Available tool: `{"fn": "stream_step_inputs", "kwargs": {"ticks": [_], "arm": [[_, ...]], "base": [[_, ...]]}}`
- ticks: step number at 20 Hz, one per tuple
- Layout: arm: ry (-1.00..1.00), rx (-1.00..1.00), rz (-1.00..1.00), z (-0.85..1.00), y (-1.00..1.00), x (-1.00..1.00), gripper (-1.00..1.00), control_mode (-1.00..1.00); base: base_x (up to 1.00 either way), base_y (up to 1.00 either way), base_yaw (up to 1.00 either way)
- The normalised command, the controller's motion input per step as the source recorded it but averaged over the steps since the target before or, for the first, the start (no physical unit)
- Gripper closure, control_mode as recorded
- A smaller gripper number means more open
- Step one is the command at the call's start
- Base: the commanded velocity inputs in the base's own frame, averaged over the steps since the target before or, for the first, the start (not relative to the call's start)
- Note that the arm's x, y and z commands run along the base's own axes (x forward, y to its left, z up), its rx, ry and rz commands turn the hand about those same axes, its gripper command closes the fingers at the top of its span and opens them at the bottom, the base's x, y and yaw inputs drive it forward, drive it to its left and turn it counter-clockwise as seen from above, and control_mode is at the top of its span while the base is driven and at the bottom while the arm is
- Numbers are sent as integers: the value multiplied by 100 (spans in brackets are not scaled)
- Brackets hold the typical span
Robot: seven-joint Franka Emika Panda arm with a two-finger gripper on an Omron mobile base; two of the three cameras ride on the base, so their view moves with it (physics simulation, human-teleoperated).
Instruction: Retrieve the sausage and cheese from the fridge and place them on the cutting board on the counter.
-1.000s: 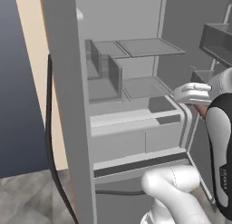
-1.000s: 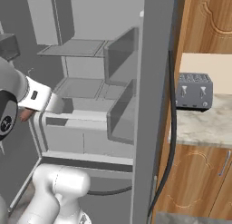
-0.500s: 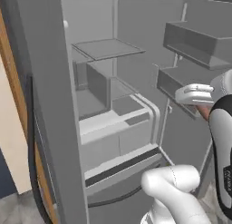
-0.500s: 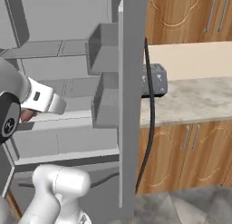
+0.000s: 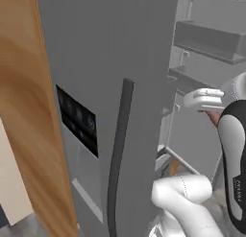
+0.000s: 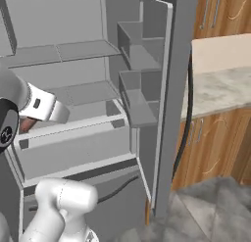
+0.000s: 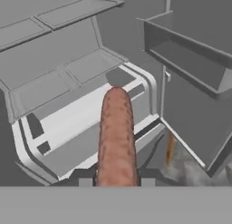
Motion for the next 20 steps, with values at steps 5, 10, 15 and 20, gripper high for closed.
{"fn": "stream_step_inputs", "kwargs": {"ticks": [5,10,15,20], "arm": [[0,0,0,0,0,0,100,100],[0,0,0,0,0,0,100,100],[0,0,0,0,0,0,100,100],[0,0,0,0,0,0,100,100]], "base": [[-44,-38,-48],[-60,-34,-60],[-41,-18,-69],[-36,-27,-73]]}}
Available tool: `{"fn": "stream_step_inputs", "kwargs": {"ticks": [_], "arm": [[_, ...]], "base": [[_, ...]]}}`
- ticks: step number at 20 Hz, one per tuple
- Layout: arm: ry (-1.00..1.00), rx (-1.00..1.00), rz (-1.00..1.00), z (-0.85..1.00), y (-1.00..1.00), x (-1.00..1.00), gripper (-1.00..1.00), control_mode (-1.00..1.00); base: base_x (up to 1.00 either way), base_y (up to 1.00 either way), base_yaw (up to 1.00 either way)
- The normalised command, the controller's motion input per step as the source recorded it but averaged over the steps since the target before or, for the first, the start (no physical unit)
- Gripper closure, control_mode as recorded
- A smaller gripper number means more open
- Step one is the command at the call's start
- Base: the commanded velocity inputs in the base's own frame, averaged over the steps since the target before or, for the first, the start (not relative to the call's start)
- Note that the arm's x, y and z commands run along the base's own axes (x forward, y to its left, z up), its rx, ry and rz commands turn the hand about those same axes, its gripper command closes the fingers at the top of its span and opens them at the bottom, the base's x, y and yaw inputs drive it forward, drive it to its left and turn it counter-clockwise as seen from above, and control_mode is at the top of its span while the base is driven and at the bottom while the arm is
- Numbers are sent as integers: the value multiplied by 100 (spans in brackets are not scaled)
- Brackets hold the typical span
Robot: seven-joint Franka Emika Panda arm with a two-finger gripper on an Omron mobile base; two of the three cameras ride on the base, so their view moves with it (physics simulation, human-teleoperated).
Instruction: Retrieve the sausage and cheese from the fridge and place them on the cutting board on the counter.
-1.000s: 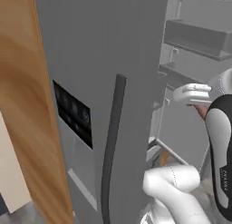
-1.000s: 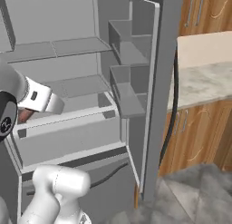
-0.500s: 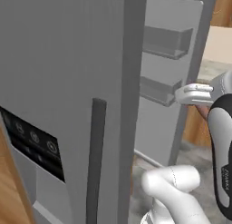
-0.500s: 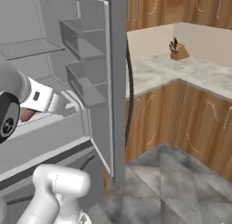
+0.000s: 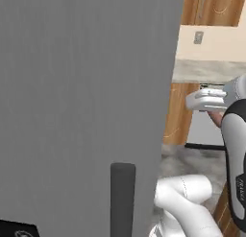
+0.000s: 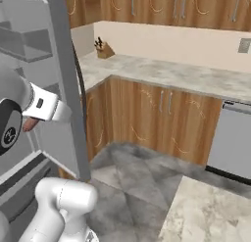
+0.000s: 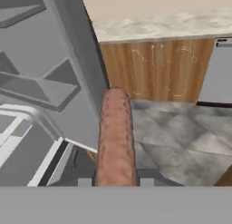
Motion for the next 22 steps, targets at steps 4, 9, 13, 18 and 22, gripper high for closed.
{"fn": "stream_step_inputs", "kwargs": {"ticks": [4,9,13,18,22], "arm": [[0,0,0,0,0,0,100,100],[0,0,0,0,0,0,100,100],[0,0,0,0,0,0,100,100],[0,0,0,0,0,0,100,100],[0,0,0,0,0,0,100,100]], "base": [[13,-47,-71],[81,-21,-51],[100,1,-19],[100,0,-11],[100,0,-19]]}}
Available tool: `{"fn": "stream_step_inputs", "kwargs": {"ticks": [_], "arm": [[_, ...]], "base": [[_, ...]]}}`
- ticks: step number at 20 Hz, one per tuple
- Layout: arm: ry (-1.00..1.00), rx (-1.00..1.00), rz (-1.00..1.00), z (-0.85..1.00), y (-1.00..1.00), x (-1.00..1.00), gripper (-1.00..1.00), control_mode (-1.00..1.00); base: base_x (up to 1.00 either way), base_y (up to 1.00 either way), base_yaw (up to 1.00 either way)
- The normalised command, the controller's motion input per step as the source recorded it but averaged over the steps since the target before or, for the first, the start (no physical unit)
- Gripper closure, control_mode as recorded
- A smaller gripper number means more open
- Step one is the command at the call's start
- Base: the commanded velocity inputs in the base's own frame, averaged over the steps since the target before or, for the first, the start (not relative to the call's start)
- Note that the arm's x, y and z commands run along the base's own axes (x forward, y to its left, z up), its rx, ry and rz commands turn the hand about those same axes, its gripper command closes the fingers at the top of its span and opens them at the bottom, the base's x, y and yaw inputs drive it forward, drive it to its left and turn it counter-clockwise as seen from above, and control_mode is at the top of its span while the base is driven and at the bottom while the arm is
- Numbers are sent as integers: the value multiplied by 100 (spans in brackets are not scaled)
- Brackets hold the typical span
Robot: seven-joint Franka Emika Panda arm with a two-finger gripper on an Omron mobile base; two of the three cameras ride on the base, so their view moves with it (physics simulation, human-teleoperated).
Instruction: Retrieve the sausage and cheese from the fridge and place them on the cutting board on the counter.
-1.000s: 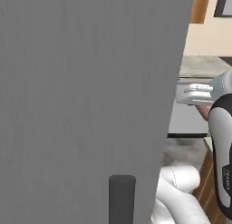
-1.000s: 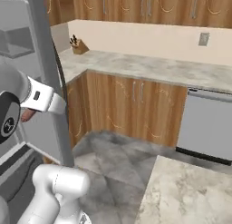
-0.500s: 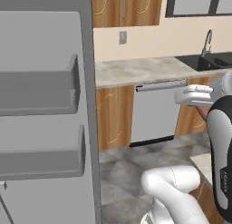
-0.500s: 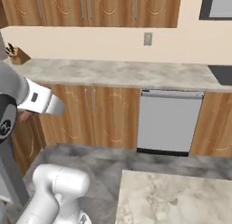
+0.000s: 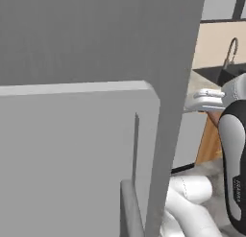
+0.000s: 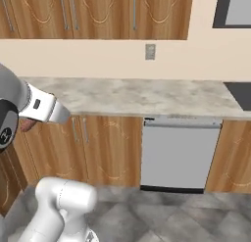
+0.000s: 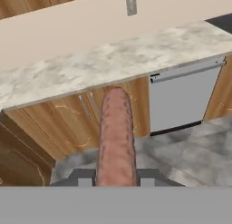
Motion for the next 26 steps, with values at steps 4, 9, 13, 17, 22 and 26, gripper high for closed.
{"fn": "stream_step_inputs", "kwargs": {"ticks": [4,9,13,17,22,26], "arm": [[0,0,0,0,0,0,100,100],[0,0,0,0,0,0,100,100],[0,0,0,0,0,0,100,100],[0,0,0,0,0,0,100,100],[0,0,0,0,0,0,100,100],[0,0,0,0,0,0,100,100]], "base": [[81,0,-50],[78,0,-66],[96,0,-59],[85,0,-60],[27,-13,-80],[0,-33,-89]]}}
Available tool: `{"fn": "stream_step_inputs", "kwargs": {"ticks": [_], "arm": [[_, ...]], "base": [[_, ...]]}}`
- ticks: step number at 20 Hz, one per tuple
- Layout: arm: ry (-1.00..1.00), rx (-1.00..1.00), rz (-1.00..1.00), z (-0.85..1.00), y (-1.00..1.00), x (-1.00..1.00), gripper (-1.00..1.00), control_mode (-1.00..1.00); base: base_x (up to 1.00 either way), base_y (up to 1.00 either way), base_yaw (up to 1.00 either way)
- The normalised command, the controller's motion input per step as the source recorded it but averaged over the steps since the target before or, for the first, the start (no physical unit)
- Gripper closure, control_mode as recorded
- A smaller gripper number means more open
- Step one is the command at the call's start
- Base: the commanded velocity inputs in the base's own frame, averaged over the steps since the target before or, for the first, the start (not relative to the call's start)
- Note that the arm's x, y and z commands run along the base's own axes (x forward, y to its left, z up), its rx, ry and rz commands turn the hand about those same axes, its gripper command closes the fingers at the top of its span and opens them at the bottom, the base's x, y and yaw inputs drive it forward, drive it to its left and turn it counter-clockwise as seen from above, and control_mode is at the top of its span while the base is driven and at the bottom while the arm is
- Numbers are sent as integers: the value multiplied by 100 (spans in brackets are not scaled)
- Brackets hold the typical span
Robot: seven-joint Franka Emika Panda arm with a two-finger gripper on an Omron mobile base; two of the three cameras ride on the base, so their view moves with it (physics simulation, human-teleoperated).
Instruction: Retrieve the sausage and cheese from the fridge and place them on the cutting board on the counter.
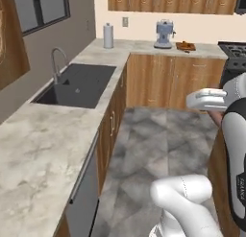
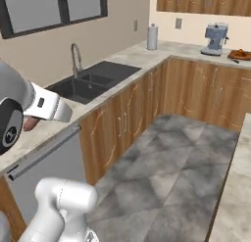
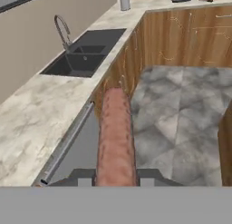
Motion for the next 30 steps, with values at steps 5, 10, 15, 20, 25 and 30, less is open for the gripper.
{"fn": "stream_step_inputs", "kwargs": {"ticks": [5,10,15,20,25,30], "arm": [[0,0,0,0,0,0,100,100],[0,0,0,0,0,0,100,100],[0,0,0,0,0,0,100,100],[0,0,0,0,0,0,100,100],[0,0,0,0,0,0,100,100],[0,0,0,0,0,0,100,100]], "base": [[49,-25,-68],[100,0,-22],[100,0,-16],[100,0,-20],[100,-1,-17],[100,-2,-12]]}}
